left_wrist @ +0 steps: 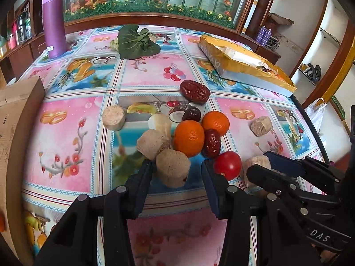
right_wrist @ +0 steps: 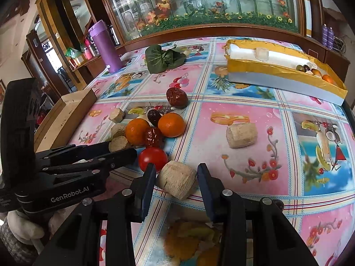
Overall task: Organize fruits
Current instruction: 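Carry the cork cylinder and wood chunk over the cardboard box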
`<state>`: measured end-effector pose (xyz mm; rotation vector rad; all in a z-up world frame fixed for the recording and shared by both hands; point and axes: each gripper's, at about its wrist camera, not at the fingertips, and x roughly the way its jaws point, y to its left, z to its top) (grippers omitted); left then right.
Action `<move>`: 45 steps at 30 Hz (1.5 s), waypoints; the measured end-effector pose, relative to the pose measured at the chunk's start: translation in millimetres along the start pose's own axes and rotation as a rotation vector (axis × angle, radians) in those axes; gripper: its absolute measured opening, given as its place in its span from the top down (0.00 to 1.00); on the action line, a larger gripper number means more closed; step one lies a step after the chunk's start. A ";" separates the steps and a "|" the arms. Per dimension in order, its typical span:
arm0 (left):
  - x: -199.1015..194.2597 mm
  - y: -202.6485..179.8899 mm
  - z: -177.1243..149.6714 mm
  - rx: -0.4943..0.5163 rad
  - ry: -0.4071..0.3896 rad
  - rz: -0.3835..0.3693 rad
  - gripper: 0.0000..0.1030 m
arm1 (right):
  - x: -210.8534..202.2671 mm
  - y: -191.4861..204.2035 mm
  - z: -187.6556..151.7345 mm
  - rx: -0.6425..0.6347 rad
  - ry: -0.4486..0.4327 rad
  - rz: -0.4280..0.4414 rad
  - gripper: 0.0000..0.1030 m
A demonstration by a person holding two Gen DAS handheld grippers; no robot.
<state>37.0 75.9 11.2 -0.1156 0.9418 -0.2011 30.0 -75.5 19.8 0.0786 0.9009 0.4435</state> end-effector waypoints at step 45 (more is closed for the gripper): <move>-130.4 290.5 -47.8 -0.452 -0.013 0.289 0.71 | 104.3 308.8 39.6 -0.418 0.120 0.184 0.59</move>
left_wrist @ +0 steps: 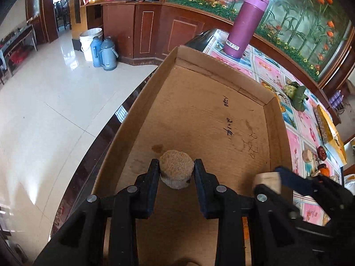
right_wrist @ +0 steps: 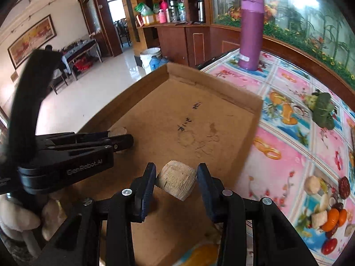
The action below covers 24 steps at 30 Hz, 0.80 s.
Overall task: Organize fruits
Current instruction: 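Carry the cork cylinder and wood chunk over the cardboard box, then open both tools to release the cork and wood chunk into the box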
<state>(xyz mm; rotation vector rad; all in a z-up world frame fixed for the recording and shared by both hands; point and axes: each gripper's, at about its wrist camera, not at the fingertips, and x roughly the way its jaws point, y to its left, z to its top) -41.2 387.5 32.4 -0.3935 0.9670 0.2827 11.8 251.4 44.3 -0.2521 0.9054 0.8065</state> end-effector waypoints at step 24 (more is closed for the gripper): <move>-94.4 -47.8 -53.2 -0.035 -0.163 -0.146 0.45 | -121.8 -90.5 -62.4 0.234 -0.185 -0.059 0.43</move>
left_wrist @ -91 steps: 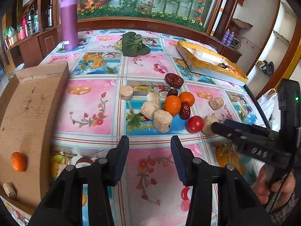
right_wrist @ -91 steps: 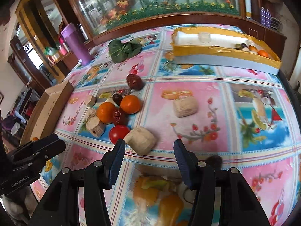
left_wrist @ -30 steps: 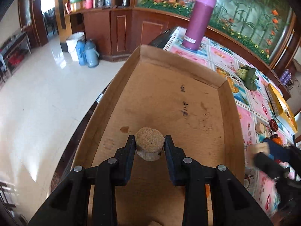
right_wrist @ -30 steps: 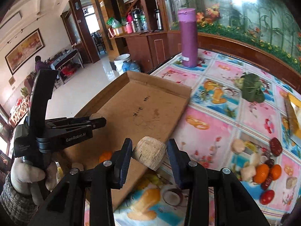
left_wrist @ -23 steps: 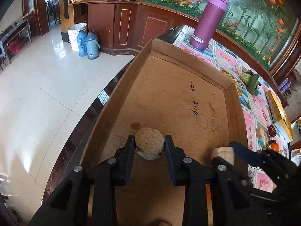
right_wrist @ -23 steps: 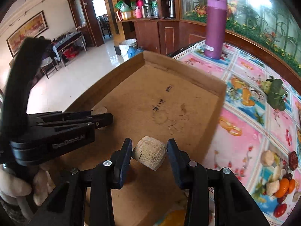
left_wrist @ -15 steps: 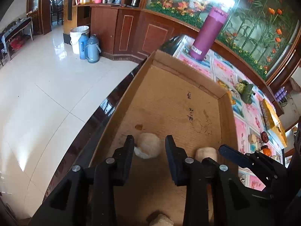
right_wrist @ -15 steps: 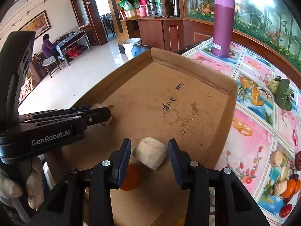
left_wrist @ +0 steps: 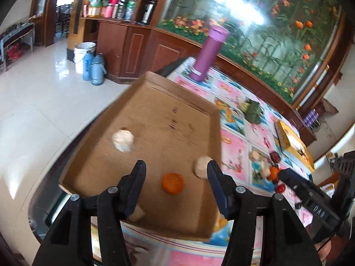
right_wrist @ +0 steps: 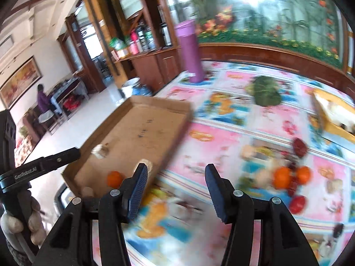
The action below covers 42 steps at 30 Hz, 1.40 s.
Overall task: Organize fruits
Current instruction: 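Open both tools to release the cork and wood chunk into the box, then grasp a cork block with the left tool while the right tool grasps a red tomato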
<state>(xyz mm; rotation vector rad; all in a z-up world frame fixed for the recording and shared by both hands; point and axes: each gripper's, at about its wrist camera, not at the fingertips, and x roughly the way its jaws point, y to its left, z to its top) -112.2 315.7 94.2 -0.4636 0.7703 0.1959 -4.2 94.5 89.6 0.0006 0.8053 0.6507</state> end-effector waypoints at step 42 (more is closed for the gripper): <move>166.1 -214.5 -38.2 0.442 0.190 -0.238 0.52 | 3.9 -154.8 -55.7 0.142 0.073 -0.226 0.66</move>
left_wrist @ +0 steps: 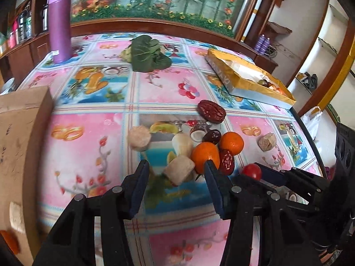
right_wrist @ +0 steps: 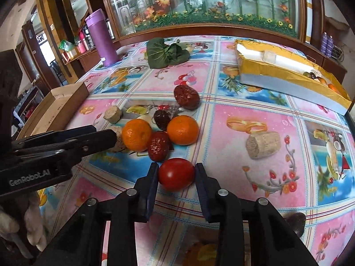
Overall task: Organize fruits
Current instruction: 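Grasp a cork block with the left tool while the right tool grasps a red tomato, then carry the cork block and tomato over the cardboard box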
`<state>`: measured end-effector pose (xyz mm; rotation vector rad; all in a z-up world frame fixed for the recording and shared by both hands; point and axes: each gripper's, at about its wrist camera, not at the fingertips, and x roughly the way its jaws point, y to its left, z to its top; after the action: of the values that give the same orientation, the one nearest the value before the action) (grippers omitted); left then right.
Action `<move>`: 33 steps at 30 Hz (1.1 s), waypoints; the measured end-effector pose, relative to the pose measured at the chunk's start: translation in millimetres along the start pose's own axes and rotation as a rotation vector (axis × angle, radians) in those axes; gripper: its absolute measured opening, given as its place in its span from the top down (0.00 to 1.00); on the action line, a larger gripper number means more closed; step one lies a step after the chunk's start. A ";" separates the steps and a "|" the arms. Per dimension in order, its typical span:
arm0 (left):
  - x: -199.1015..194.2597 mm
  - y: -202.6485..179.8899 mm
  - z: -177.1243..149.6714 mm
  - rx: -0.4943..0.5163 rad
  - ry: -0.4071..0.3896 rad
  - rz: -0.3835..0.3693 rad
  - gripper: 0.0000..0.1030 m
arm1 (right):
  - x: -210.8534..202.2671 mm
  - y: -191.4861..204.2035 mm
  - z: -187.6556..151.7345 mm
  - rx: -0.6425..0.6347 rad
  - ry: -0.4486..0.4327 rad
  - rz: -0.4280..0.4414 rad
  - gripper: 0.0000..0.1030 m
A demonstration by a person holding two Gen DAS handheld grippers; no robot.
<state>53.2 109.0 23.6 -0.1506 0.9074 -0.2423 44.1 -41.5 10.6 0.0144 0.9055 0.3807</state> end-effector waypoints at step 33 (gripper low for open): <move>-3.0 13.9 -7.5 -0.055 -0.013 -0.104 0.78 | -12.5 14.7 -3.3 -0.046 -0.085 -0.036 0.66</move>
<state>47.5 123.0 18.1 -0.2507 0.8953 -0.3124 30.0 -32.4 20.7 -0.0278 0.8117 0.3649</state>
